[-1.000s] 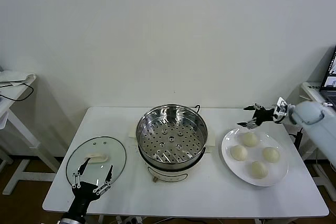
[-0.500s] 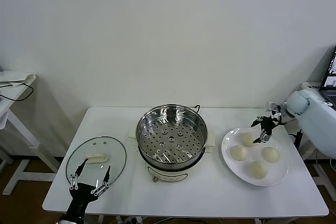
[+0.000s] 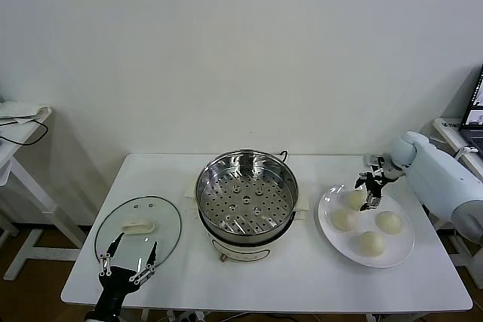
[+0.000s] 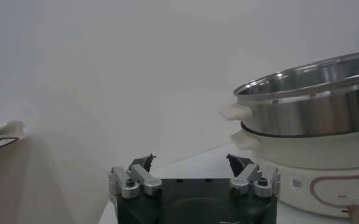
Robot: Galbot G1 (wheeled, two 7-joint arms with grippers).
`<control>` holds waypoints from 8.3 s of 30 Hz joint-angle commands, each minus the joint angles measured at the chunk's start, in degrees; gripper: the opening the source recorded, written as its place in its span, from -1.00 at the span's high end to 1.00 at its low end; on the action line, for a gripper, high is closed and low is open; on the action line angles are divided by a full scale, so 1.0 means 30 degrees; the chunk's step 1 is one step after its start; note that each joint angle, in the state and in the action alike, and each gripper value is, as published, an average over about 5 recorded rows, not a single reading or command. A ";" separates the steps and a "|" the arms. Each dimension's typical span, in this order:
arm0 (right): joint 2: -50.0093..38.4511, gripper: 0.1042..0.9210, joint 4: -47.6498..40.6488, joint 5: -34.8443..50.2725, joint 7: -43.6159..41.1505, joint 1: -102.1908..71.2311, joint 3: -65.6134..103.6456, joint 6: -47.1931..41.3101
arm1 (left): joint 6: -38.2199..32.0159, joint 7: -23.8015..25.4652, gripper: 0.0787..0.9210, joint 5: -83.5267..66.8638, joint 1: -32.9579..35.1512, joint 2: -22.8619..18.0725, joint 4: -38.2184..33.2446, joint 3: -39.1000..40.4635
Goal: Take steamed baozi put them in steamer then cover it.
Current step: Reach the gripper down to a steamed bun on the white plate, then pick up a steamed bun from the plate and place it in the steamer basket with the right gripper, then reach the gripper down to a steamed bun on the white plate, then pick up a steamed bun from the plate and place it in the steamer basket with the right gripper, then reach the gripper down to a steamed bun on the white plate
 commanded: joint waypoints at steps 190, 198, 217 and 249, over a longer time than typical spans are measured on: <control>0.8461 -0.33 1.3919 2.0437 0.3379 1.5125 -1.8617 -0.9079 | -0.0006 -0.0607 -0.77 -0.0168 -0.0862 0.0583 -0.0540 0.0207; 0.9711 -0.30 1.3015 2.0141 0.4419 1.3889 -1.8882 -0.9324 | -0.0044 -0.0620 -0.77 -0.0166 -0.0860 0.0497 -0.0521 0.0182; 1.0372 -0.30 1.1910 1.9046 0.5020 1.2373 -1.8842 -0.9165 | -0.0151 -0.0648 -0.77 -0.0173 -0.0976 0.0482 -0.0145 0.0042; -0.4673 -0.76 1.8446 1.4541 -0.0226 1.7759 -1.7897 -0.6508 | -0.0088 -0.0641 -0.77 -0.0053 -0.0948 0.0464 -0.0374 0.0083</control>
